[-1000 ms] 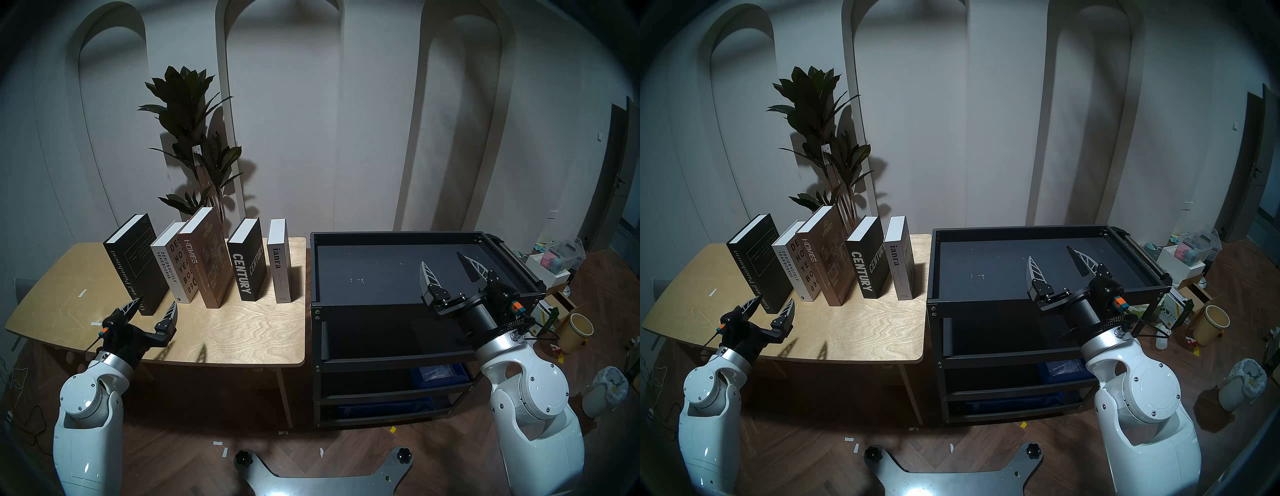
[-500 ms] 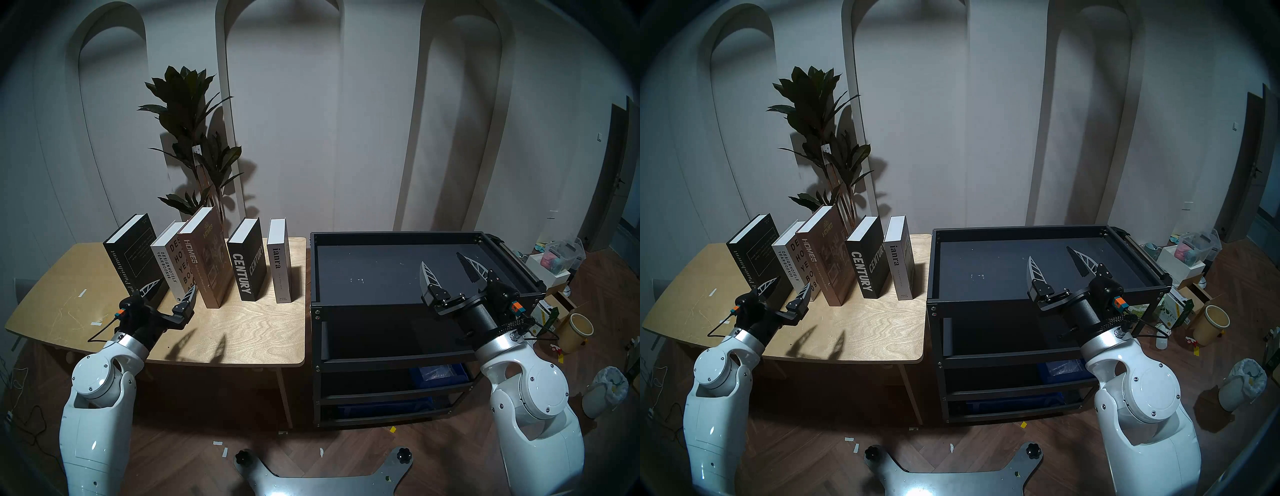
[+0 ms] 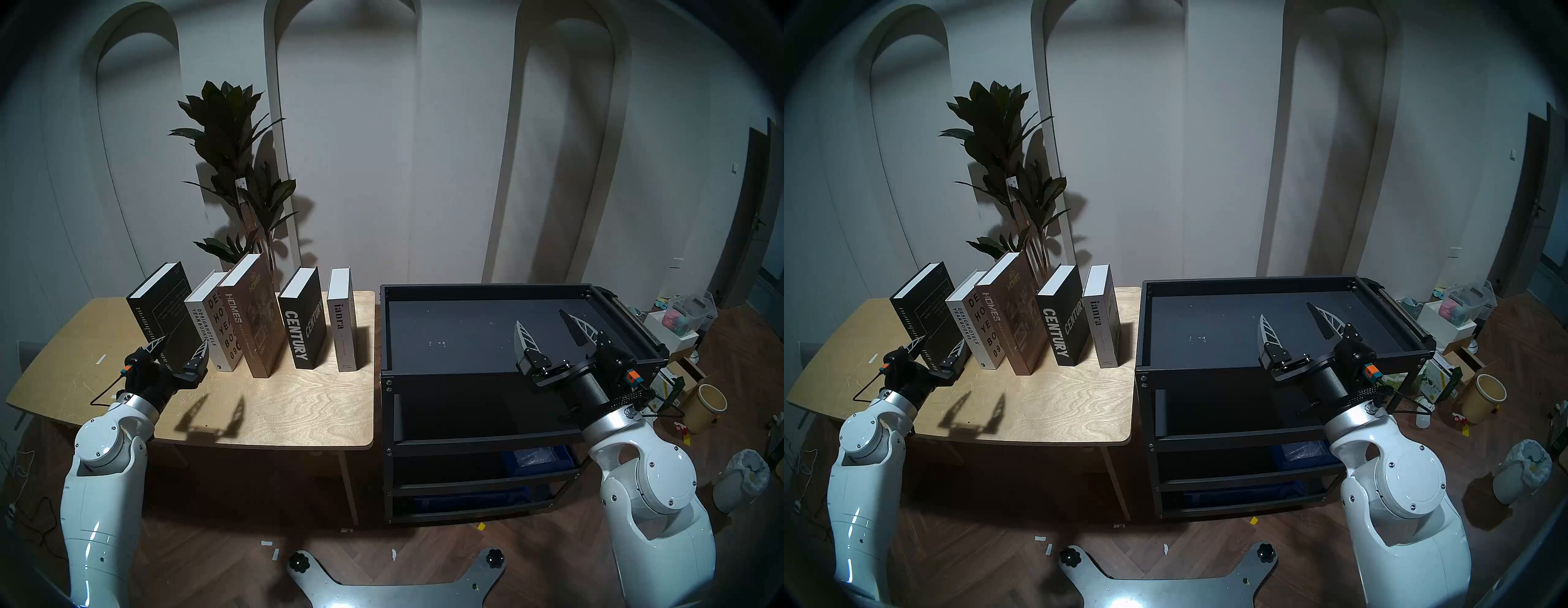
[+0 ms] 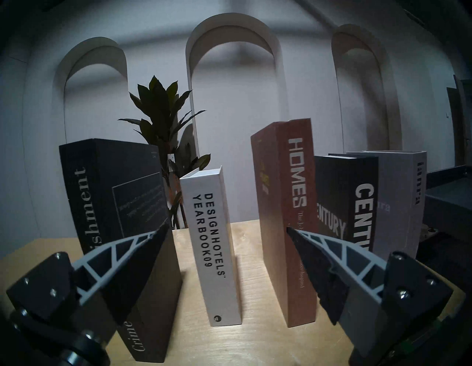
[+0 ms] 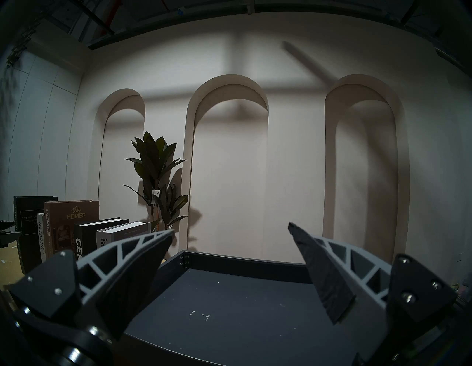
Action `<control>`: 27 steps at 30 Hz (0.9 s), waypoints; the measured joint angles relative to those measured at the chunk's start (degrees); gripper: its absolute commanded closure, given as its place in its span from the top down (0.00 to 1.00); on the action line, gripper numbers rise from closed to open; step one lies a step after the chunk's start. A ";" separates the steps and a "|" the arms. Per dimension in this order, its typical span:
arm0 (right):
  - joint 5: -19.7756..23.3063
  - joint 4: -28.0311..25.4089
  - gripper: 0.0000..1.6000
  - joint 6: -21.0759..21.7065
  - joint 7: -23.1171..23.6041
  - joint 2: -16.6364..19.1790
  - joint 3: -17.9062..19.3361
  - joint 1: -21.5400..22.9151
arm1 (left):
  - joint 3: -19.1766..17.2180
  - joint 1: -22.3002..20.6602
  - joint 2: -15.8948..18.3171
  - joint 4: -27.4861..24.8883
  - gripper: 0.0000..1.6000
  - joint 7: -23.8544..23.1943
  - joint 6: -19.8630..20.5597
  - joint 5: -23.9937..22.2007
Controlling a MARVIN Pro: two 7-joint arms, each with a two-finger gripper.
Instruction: Move the books from the display table onto the shelf, standing them upright with spines facing out and tallest at one end
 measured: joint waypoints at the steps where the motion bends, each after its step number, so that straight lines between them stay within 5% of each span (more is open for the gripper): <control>1: 0.00 0.00 1.00 0.00 0.00 0.00 0.00 0.00 | 0.06 -0.14 0.07 0.29 1.00 -0.03 -0.12 0.11; 27: -0.01 0.00 1.00 0.00 0.01 -0.05 0.02 0.00 | 4.74 -9.62 0.95 11.82 1.00 1.12 -3.16 1.80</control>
